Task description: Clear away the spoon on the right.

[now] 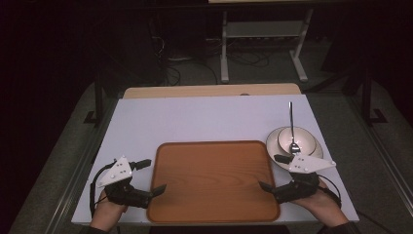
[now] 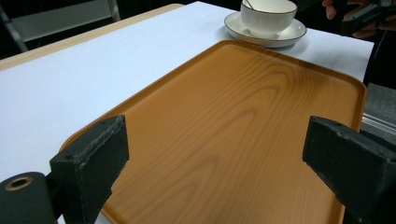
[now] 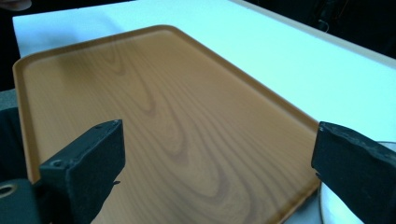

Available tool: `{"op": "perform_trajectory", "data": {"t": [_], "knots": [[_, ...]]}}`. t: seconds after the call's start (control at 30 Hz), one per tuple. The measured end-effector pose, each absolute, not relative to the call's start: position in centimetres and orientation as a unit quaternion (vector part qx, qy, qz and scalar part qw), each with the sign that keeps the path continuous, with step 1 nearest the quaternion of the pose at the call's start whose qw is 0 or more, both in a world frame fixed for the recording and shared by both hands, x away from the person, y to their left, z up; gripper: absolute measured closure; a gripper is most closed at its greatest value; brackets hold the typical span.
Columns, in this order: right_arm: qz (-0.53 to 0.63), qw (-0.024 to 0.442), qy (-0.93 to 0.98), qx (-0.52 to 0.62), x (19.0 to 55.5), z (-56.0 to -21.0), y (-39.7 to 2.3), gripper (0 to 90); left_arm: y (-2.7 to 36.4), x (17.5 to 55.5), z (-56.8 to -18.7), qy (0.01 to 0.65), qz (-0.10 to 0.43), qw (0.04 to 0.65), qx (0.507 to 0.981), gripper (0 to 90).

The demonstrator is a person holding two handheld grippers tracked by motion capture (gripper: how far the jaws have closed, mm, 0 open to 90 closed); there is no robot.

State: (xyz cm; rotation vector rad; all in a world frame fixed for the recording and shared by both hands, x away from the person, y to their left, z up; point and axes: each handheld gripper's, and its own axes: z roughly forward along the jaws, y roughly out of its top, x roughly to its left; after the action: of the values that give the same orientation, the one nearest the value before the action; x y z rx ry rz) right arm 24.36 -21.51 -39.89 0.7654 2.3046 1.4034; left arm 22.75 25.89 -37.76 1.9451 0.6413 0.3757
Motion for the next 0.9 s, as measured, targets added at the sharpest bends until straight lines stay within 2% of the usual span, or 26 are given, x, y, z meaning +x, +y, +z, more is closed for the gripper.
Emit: {"op": "perform_trajectory", "data": {"t": [0.9], "knots": [[0.494,0.190,0.799,0.285,26.8,-38.2,-21.9,4.8,25.6,22.7,-37.8,0.265,0.154,0.506,0.806,6.5]]}}
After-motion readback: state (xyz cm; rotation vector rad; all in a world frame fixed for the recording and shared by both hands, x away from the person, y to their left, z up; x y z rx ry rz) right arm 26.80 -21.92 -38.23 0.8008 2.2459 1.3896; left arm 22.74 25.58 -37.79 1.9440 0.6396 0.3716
